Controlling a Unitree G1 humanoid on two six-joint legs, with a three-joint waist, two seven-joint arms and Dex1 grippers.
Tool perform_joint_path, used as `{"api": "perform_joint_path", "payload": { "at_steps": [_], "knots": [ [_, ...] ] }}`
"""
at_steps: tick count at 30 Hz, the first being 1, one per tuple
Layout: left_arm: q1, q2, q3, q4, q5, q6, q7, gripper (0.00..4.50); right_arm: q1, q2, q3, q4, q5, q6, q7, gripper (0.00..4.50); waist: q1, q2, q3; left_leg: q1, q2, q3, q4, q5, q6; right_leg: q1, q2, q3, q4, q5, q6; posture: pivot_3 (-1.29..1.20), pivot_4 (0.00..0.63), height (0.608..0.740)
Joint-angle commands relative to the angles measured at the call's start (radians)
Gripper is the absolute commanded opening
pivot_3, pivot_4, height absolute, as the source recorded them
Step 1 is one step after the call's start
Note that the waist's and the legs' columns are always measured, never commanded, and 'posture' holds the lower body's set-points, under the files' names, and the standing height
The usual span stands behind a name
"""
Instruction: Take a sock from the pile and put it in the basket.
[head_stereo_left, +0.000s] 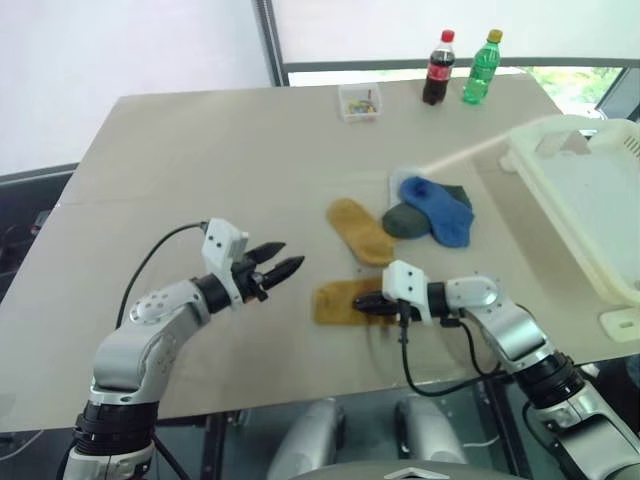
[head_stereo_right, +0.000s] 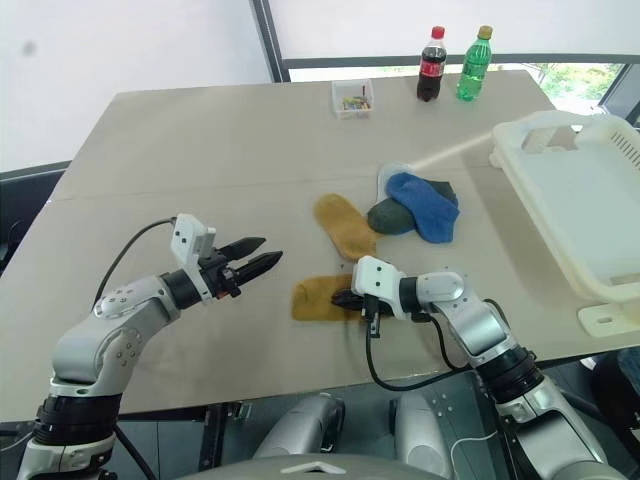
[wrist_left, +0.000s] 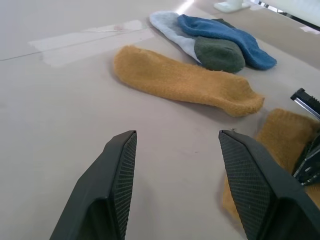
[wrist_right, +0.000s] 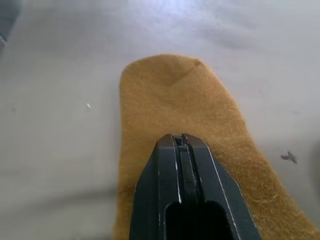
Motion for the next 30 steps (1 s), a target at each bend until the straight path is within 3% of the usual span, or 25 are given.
{"api": "perform_joint_path", "payload": {
  "at_steps": [1,4,9,18,24,27,30],
  "knots": [
    [-0.021,-0.003,0.009,-0.039,0.006,0.034,0.051,2.74,0.0,-0.008,-0.059,-0.095,0.038,0.076,-0.039,0.04,0.0,0.0,0.0,0.0,0.0,0.0,0.0,0.0,0.0,0.0,0.0,0.0,0.0,0.0,0.0,0.0,0.15,0.729],
    [-0.047,0.004,-0.009,-0.026,-0.02,0.057,0.01,2.74,-0.004,-0.018,-0.15,-0.17,0.098,0.174,-0.089,0.84,0.002,0.0,0.0,0.0,0.0,0.0,0.0,0.0,0.0,0.0,0.0,0.0,0.0,0.0,0.0,0.0,0.15,0.729],
    [-0.144,-0.017,-0.026,0.057,-0.013,0.093,0.015,2.74,-0.018,-0.01,-0.253,-0.214,0.083,0.314,-0.254,3.13,0.003,0.0,0.0,-0.001,0.0,-0.001,0.0,0.0,0.0,0.0,0.0,-0.001,0.0,0.0,0.0,0.0,0.15,0.729],
    [-0.525,-0.089,-0.171,0.497,0.175,-0.018,-0.023,2.74,-0.052,0.114,-0.362,-0.156,0.184,0.658,-0.439,3.13,0.0,0.0,0.0,-0.003,-0.001,-0.001,0.0,0.0,0.0,-0.003,0.0,-0.001,0.0,0.0,0.0,0.0,0.15,0.729],
    [-0.752,-0.19,-0.22,0.897,0.278,-0.114,-0.069,2.74,-0.14,0.182,-0.387,0.007,0.203,0.67,-0.495,3.13,-0.005,0.0,0.0,-0.005,-0.002,0.0,0.001,0.0,0.0,-0.005,-0.001,0.0,0.0,0.0,0.0,0.0,0.15,0.729],
    [-0.833,-0.235,-0.254,1.103,0.354,-0.185,-0.07,2.74,-0.164,0.188,-0.354,0.084,0.172,0.639,-0.507,2.34,-0.009,-0.001,0.0,-0.006,-0.002,0.0,0.001,0.0,0.0,-0.007,-0.001,0.0,0.0,0.0,0.0,0.0,0.15,0.729],
    [-0.885,-0.272,-0.241,1.24,0.384,-0.24,-0.071,2.74,-0.164,0.178,-0.317,0.115,0.151,0.611,-0.497,0.84,-0.019,-0.001,-0.002,-0.017,-0.003,0.0,0.004,0.0,0.0,-0.017,-0.001,0.0,0.003,0.0,0.0,0.0,0.15,0.729]
  ]
}}
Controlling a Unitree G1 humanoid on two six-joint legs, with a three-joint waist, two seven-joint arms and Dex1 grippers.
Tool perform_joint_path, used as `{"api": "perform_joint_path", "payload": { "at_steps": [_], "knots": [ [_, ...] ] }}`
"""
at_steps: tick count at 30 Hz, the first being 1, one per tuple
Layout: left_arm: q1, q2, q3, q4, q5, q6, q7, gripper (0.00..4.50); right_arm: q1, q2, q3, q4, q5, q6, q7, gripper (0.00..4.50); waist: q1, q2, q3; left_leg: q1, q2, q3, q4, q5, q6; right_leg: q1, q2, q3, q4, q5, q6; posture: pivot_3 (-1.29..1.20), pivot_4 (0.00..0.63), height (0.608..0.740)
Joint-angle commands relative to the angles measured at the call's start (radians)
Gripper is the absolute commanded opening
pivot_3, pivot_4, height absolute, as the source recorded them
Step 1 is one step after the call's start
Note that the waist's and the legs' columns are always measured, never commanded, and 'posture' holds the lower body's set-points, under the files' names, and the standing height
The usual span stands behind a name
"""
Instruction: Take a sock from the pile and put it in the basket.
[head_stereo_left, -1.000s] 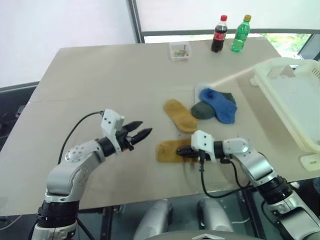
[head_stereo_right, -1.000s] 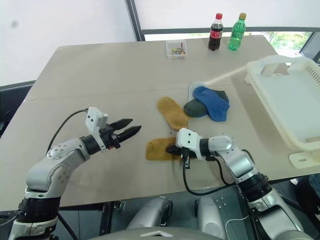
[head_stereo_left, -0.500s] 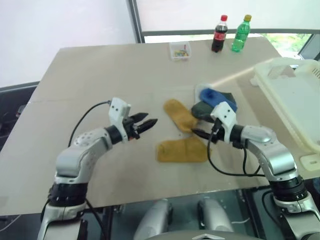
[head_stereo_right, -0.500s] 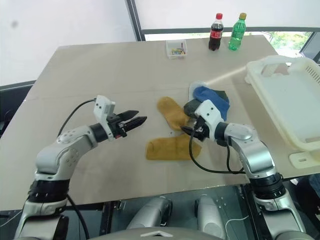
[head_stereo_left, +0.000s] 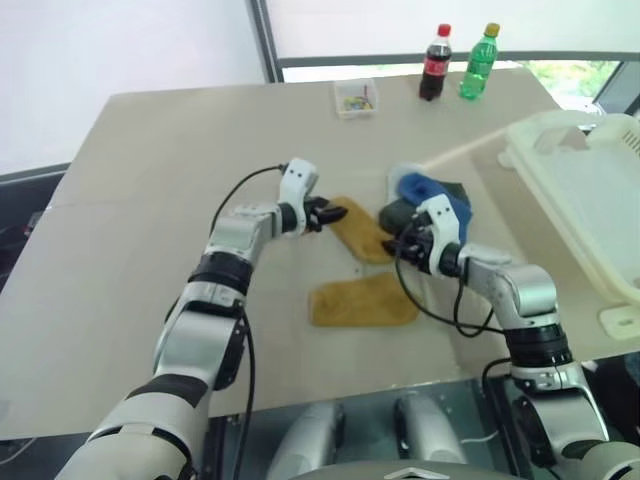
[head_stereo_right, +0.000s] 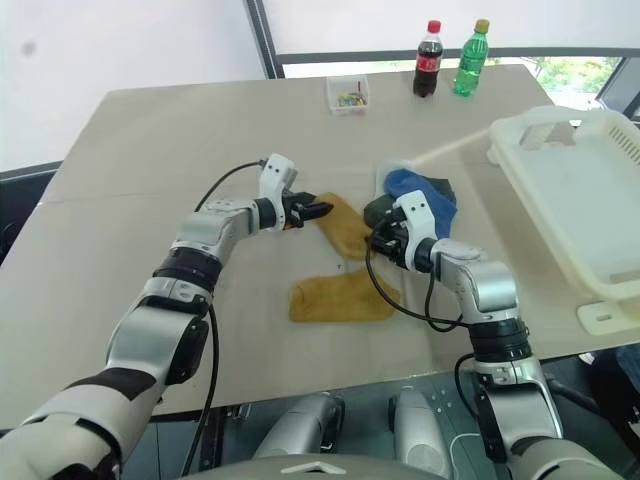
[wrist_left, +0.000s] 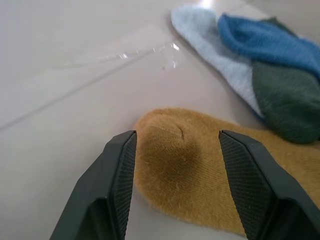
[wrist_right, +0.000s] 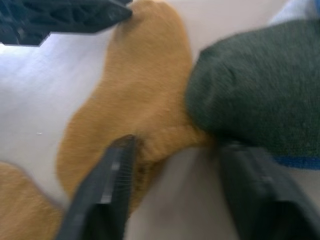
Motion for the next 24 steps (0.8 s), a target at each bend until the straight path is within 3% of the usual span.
{"api": "perform_joint_path", "payload": {
  "at_steps": [1,2,3,7,10,16,21,24],
  "knots": [
    [-0.051,-0.032,0.011,0.133,0.043,-0.054,-0.002,2.74,-0.002,-0.015,0.055,0.027,-0.028,-0.037,0.011,0.44,-0.002,0.0,-0.002,0.0,0.0,0.0,0.0,0.0,0.0,0.0,0.0,0.0,0.0,0.0,0.0,0.0,0.15,0.729],
    [-0.057,-0.04,0.014,0.153,0.049,-0.06,-0.01,2.23,0.0,-0.023,0.071,0.034,-0.041,-0.052,0.014,0.01,-0.005,0.0,-0.002,0.0,0.0,0.0,0.0,0.0,0.0,0.0,0.0,0.0,0.0,0.0,0.0,0.0,0.15,0.729],
    [-0.056,-0.046,0.023,0.16,0.049,-0.062,-0.021,1.97,0.002,-0.031,0.082,0.036,-0.05,-0.066,0.019,0.0,-0.008,0.0,-0.003,0.0,-0.001,0.0,0.0,0.0,0.0,0.0,0.0,0.0,0.0,0.0,0.0,0.0,0.15,0.729],
    [-0.021,-0.038,0.08,0.084,0.008,-0.011,-0.058,0.11,0.008,-0.064,0.083,0.01,-0.05,-0.112,0.045,0.0,-0.013,0.0,-0.004,0.0,-0.001,0.0,0.0,0.0,0.0,0.0,0.0,0.0,0.001,0.0,0.0,0.0,0.15,0.729],
    [0.064,-0.005,0.128,-0.14,-0.065,0.154,-0.078,0.03,0.025,-0.11,0.081,-0.055,-0.017,-0.101,0.101,0.0,-0.016,0.0,-0.004,0.0,-0.001,0.0,0.0,0.0,0.0,0.0,0.0,0.0,0.001,0.0,0.0,0.0,0.15,0.729],
    [0.368,0.048,0.252,-0.875,-0.286,0.621,0.061,0.03,0.051,-0.233,0.107,-0.186,0.022,-0.114,0.227,0.0,-0.033,0.0,-0.004,-0.004,0.0,0.0,0.0,0.0,0.0,-0.006,0.0,0.002,0.003,0.0,0.0,0.0,0.15,0.729],
    [0.548,-0.017,0.391,-1.261,-0.456,0.882,0.221,0.03,0.048,-0.284,0.12,-0.244,0.052,-0.104,0.289,0.0,-0.025,0.0,-0.004,-0.003,0.001,0.002,0.002,0.0,0.0,-0.005,0.0,0.003,0.006,0.0,0.0,0.0,0.15,0.729],
    [0.586,-0.085,0.479,-1.381,-0.508,0.992,0.327,0.03,0.049,-0.318,0.119,-0.277,0.069,-0.095,0.315,0.0,-0.008,0.0,-0.003,0.002,0.001,0.002,0.002,0.0,0.0,-0.001,0.001,0.002,0.007,0.0,0.0,0.0,0.15,0.729]
  ]
}}
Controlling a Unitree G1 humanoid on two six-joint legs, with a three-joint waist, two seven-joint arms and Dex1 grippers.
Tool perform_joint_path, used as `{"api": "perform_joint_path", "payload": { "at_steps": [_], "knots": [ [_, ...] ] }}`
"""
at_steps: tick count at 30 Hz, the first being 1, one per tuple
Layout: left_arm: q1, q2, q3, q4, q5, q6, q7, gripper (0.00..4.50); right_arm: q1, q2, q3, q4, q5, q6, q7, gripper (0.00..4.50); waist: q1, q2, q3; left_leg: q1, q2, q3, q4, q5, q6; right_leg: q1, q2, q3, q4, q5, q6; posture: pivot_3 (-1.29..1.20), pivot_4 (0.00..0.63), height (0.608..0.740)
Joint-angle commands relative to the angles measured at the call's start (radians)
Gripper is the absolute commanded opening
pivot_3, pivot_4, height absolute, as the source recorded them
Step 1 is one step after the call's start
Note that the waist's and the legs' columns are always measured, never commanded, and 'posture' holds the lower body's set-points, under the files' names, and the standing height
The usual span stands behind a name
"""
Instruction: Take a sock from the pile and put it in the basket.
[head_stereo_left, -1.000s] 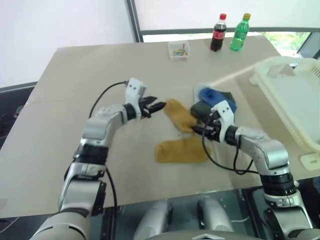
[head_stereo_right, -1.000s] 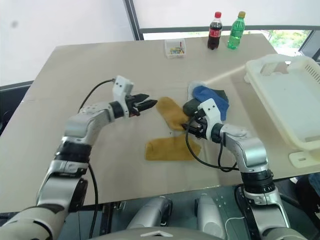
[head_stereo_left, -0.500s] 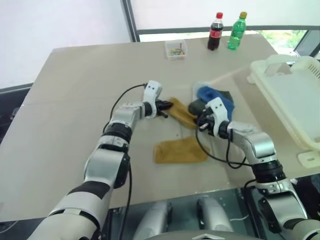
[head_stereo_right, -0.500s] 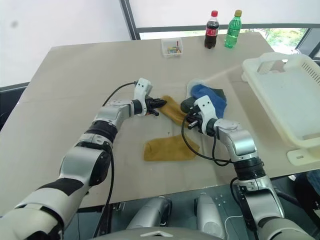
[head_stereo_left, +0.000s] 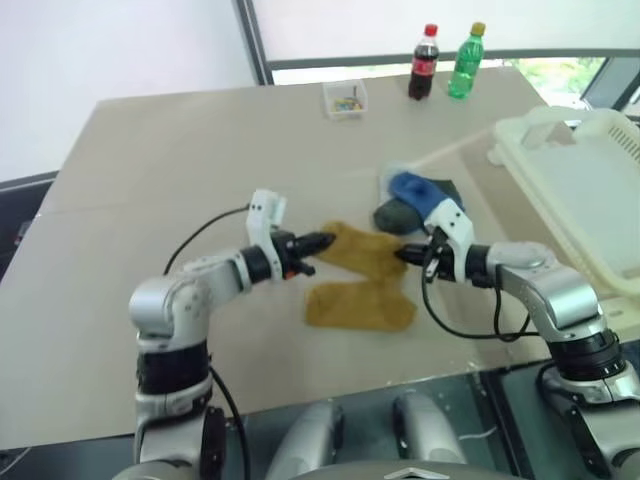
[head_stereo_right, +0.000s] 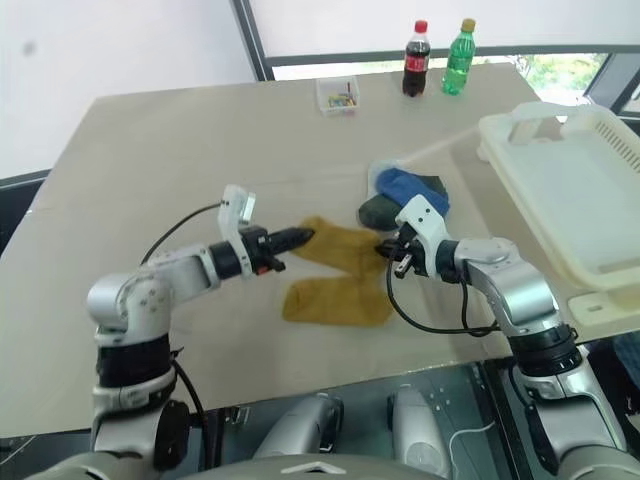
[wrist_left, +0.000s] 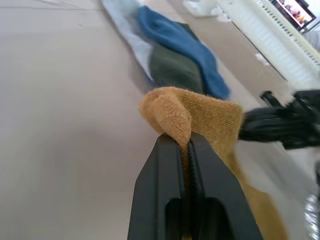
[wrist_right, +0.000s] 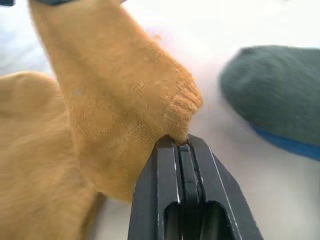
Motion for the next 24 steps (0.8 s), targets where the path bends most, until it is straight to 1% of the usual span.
{"api": "perform_joint_path", "payload": {
  "at_steps": [1,4,6,9,11,13,15,18,24],
  "knots": [
    [0.027,-0.063,0.129,-0.182,-0.087,0.141,0.121,0.03,-0.009,-0.045,-0.015,-0.081,0.034,0.01,0.043,0.0,0.007,0.0,0.0,0.0,0.0,0.0,0.001,0.0,0.0,0.001,0.0,0.0,0.0,0.0,0.0,0.0,0.15,0.729],
    [0.046,-0.09,0.227,-0.261,-0.152,0.248,0.154,0.03,-0.021,-0.08,-0.035,-0.101,0.058,0.038,0.057,0.0,0.017,0.0,0.0,0.0,0.0,-0.002,0.004,0.0,0.0,0.002,0.0,-0.002,0.001,0.0,0.0,0.0,0.15,0.729],
    [0.075,-0.068,0.281,-0.293,-0.22,0.312,0.134,0.03,-0.047,-0.107,-0.075,-0.135,0.117,0.123,0.063,0.0,0.022,0.0,0.0,0.0,0.0,-0.001,0.004,0.0,0.0,0.002,0.0,-0.002,0.001,0.0,0.0,0.0,0.15,0.729],
    [0.119,-0.015,0.303,-0.295,-0.302,0.329,0.12,0.03,-0.056,-0.145,-0.105,-0.193,0.195,0.217,0.079,0.0,0.026,0.0,0.0,0.0,0.0,-0.001,0.004,0.0,0.0,0.002,0.0,-0.002,0.001,0.0,0.0,0.0,0.15,0.729],
    [0.152,0.031,0.289,-0.301,-0.323,0.329,0.114,0.03,-0.035,-0.172,-0.097,-0.244,0.225,0.236,0.09,0.0,0.029,0.0,0.0,0.0,0.0,-0.002,0.004,0.0,0.0,0.002,0.0,-0.002,0.0,0.0,0.0,0.0,0.15,0.729],
    [0.164,0.05,0.279,-0.301,-0.335,0.326,0.114,0.03,-0.005,-0.186,-0.088,-0.287,0.241,0.238,0.084,0.0,0.031,0.0,0.0,0.0,0.0,-0.002,0.004,0.0,0.0,0.003,0.0,-0.002,0.0,0.0,0.0,0.0,0.15,0.729],
    [0.198,0.081,0.224,-0.307,-0.301,0.255,0.113,0.03,0.046,-0.182,-0.062,-0.318,0.222,0.215,0.052,0.0,0.036,-0.001,0.0,0.0,0.0,-0.001,0.004,0.0,0.0,0.003,-0.001,-0.002,-0.001,0.0,0.0,0.0,0.15,0.729],
    [0.255,0.1,0.154,-0.296,-0.261,0.16,0.111,0.03,0.12,-0.181,-0.004,-0.35,0.158,0.161,0.0,0.0,0.041,-0.001,0.0,0.0,0.0,-0.001,0.004,0.0,0.0,0.004,-0.001,-0.002,-0.001,0.0,0.0,0.0,0.15,0.729],
    [0.283,0.092,0.085,-0.268,-0.266,0.085,0.119,0.03,0.157,-0.183,0.022,-0.355,0.122,0.125,-0.033,0.0,0.048,0.0,0.0,0.001,0.0,0.0,0.004,0.0,0.0,0.003,-0.001,-0.002,-0.001,0.0,0.0,0.0,0.15,0.729]
  ]
}}
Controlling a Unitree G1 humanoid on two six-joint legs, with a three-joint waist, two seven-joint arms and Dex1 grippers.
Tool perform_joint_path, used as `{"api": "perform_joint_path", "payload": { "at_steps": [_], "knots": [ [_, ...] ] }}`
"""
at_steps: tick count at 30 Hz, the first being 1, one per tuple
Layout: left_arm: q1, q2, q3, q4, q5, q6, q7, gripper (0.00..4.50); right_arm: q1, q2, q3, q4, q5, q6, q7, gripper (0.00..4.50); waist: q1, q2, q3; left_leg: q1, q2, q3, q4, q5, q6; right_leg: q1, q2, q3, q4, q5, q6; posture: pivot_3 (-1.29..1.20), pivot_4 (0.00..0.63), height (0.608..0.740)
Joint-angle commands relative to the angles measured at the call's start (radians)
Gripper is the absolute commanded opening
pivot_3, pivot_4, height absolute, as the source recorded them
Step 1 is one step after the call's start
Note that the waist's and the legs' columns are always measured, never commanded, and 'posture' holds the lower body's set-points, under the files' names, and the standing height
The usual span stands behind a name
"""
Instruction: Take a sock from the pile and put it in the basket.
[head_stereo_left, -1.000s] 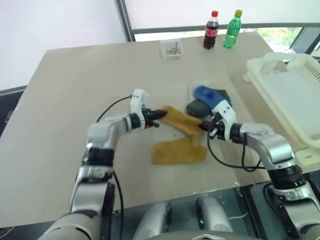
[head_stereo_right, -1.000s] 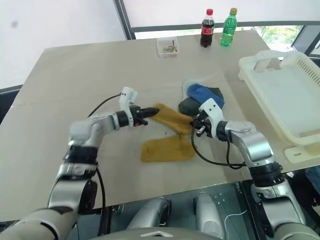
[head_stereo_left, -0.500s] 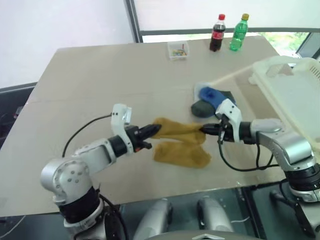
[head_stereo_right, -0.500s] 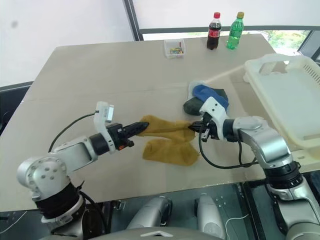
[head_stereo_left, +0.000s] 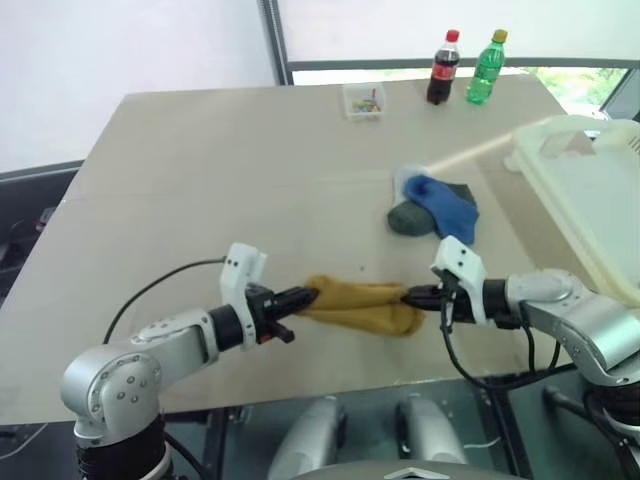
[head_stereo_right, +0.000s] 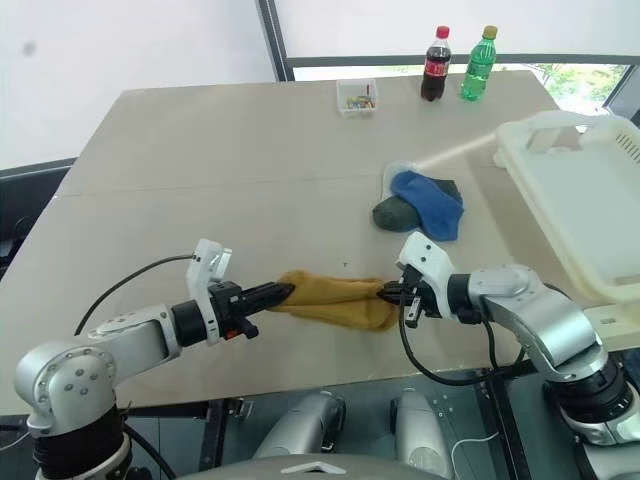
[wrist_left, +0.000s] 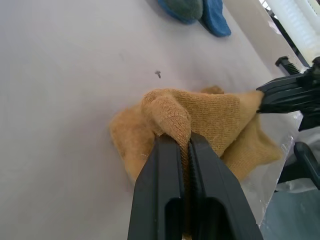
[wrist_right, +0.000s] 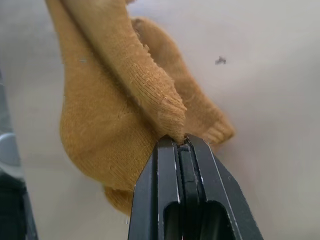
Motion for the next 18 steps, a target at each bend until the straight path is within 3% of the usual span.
{"api": "perform_joint_path", "payload": {
  "at_steps": [1,12,18],
  "knots": [
    [-0.001,-0.006,-0.023,0.014,0.0,-0.059,0.013,0.03,0.002,-0.009,-0.004,-0.036,-0.025,-0.04,-0.019,0.0,0.004,0.0,0.0,0.0,0.0,0.0,0.0,0.0,0.0,0.0,0.0,0.0,0.0,0.0,0.0,0.0,0.15,0.729],
    [-0.003,-0.029,-0.071,0.041,-0.036,-0.099,0.055,0.03,-0.005,-0.071,-0.07,-0.1,0.037,-0.008,0.007,0.0,0.006,0.0,0.0,-0.001,0.0,-0.001,0.0,0.0,0.0,0.001,0.0,-0.001,-0.001,0.0,0.0,0.0,0.15,0.729],
    [0.019,-0.013,-0.151,0.06,0.003,-0.124,0.063,0.03,0.012,-0.088,-0.025,-0.068,0.009,-0.034,0.01,0.0,0.007,0.0,0.0,-0.001,0.0,-0.001,0.0,0.0,0.0,0.001,0.0,-0.001,-0.002,0.0,0.0,0.0,0.15,0.729]
  ]
}}
